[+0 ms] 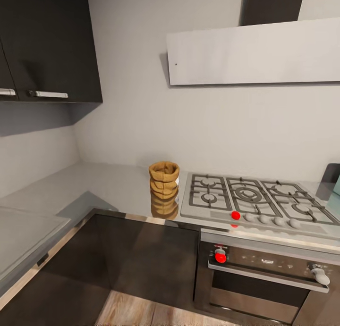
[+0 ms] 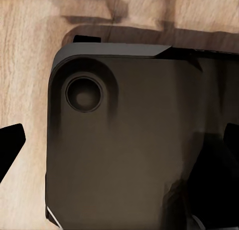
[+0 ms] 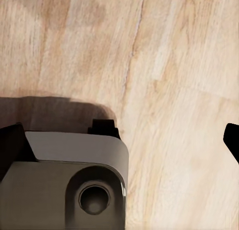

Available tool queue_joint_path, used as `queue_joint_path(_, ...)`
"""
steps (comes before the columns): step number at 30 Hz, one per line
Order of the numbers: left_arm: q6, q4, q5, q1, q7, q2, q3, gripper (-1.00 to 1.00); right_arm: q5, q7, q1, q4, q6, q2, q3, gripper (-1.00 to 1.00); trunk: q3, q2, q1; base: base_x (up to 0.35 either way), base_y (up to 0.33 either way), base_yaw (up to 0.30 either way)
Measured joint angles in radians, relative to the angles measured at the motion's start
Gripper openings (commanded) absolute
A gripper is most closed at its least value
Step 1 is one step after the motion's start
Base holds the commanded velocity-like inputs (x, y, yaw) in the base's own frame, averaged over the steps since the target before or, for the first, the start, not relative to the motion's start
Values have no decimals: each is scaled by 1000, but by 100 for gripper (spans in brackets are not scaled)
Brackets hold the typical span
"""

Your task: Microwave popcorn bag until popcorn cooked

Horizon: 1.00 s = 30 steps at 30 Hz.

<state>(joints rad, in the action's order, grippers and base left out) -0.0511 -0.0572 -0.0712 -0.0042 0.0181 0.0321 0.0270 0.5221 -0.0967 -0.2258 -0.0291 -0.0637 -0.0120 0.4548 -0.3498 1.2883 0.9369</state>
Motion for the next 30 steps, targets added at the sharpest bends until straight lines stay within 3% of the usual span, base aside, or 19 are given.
queue_joint_path(30, 0, 0, 0, 0, -3, 0, 0, 100, -1, -1, 0, 0, 0, -1, 0, 100, -48, 0, 0, 0, 0, 0)
